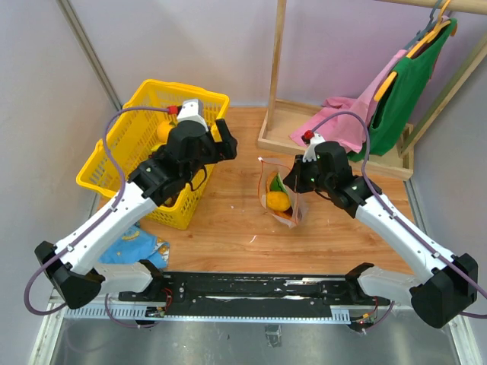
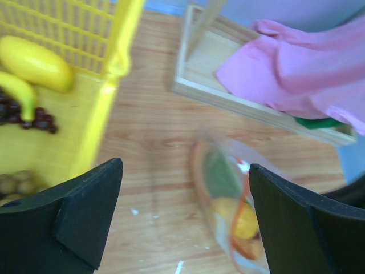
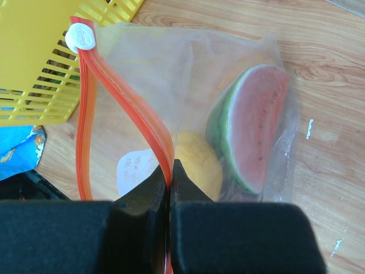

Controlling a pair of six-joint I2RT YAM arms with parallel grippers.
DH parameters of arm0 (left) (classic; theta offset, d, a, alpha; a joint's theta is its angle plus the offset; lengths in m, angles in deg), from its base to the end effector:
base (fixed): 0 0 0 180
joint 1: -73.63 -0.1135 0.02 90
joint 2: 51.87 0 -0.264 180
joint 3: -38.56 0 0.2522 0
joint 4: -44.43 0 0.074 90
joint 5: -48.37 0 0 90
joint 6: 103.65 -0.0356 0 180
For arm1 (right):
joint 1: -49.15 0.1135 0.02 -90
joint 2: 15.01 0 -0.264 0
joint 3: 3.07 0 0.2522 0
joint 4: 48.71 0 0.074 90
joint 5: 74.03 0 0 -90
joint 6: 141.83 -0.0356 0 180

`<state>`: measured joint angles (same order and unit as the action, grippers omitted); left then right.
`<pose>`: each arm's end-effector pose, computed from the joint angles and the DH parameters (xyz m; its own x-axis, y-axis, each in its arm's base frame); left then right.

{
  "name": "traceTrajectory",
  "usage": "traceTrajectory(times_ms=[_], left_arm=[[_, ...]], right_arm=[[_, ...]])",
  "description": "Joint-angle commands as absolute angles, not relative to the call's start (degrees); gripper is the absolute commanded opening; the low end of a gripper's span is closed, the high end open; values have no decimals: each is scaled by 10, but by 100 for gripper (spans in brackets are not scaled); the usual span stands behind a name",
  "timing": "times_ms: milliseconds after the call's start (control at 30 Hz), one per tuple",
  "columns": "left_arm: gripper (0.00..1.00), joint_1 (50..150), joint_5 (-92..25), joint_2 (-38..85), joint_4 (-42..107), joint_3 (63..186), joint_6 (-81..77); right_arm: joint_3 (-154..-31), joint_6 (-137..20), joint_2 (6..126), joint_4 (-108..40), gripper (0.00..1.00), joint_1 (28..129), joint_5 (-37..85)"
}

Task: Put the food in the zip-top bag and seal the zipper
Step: Pick up the fake fruit from the bin.

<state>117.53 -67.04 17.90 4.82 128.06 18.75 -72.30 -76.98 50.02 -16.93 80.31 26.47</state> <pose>0.2022 -0.1734 0.4103 -0.3867 -0.2996 -0.8722 0.1520 0.9121 -0.3807 0.2163 0.1384 0.3208 -0.6336 0.1052 -0.7665 -0.4173 0.7878 0.4531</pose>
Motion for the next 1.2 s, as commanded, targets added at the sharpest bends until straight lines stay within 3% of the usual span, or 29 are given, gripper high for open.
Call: traceTrajectory(times_ms=[0, 467, 767, 1167], left_arm=[[96, 1115, -651, 163, -16, 1304, 128], [99, 884, -621, 237, -128, 1330, 13], [97, 814, -678, 361, -83, 1316, -106], [92, 746, -689, 528, -82, 1364, -111]], right_arm=[[-745, -743, 489, -158, 3, 810, 260], [-753, -727, 500, -152, 3, 809, 271], [-752, -723, 510, -161, 2, 810, 284], [-755, -712, 515, -161, 3, 810, 284]])
